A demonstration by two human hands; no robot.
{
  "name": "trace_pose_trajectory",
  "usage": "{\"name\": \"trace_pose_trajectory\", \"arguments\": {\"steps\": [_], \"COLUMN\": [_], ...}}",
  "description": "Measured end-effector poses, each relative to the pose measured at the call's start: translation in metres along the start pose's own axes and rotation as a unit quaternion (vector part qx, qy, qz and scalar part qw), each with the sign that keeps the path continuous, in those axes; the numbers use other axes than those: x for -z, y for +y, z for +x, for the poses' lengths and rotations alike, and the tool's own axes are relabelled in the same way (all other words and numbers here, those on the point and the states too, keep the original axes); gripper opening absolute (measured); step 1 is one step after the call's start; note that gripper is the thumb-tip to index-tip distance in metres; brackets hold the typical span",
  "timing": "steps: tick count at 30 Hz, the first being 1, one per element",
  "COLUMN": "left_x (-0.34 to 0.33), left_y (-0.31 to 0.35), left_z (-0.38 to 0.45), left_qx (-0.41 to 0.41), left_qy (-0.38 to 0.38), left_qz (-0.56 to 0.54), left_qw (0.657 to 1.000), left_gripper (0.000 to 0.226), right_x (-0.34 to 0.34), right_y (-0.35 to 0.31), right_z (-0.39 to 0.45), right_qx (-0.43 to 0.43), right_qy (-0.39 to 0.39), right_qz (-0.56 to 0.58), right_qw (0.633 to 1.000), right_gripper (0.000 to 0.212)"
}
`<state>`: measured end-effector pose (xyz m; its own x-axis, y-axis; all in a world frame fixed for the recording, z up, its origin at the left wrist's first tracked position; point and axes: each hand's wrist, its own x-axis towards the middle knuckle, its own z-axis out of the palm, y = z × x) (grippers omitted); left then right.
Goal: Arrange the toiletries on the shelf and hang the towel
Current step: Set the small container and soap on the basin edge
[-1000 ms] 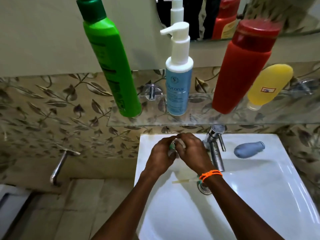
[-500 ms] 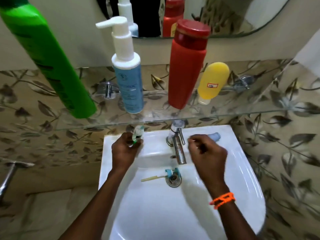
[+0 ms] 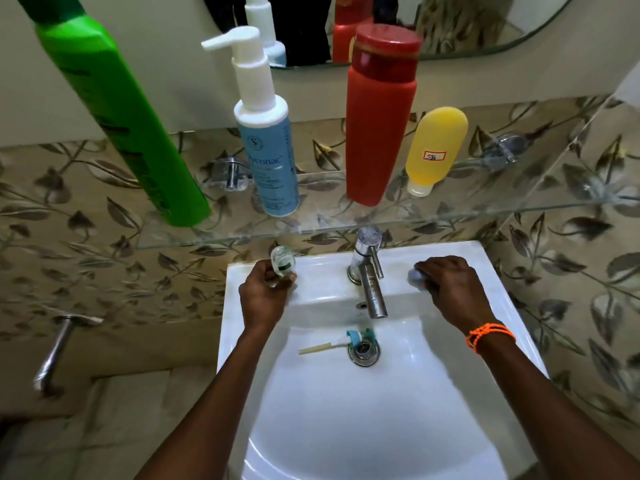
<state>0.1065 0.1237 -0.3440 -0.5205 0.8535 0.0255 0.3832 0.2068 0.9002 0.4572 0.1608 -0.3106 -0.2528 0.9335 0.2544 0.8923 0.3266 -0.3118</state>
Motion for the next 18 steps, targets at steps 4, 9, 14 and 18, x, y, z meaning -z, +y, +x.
{"name": "trace_pose_trajectory", "arguments": {"steps": [4,9,14,18], "left_x": [0.001,-0.001,-0.001,-0.002], "left_y": [0.0,0.0,0.005,0.011], "left_z": [-0.001,-0.004,-0.011,-0.044], "left_qx": [-0.013,-0.02,0.002,-0.008], "left_qy": [0.004,0.015,0.04,0.137], "left_qz": [-0.007,-0.013,-0.004,-0.043], "left_qw": [1.0,1.0,0.999,0.99], "left_gripper": [0.039,0.047,0.082,0.082], "right_x": [0.004,-0.005,-0.01,-0.016], "right_y": [-0.005,-0.01,-0.01,-0.009], "right_z": [0.003,0.005,0.009,0.003], "right_qx": [-0.178,-0.216,-0.233,-0.231], "right_qy": [0.124,0.076,0.056,0.06], "right_qz": [0.229,0.281,0.293,0.289], "right_qw": [0.949,0.932,0.926,0.927], "right_gripper": [0.023,0.029,0.046,0.049]}}
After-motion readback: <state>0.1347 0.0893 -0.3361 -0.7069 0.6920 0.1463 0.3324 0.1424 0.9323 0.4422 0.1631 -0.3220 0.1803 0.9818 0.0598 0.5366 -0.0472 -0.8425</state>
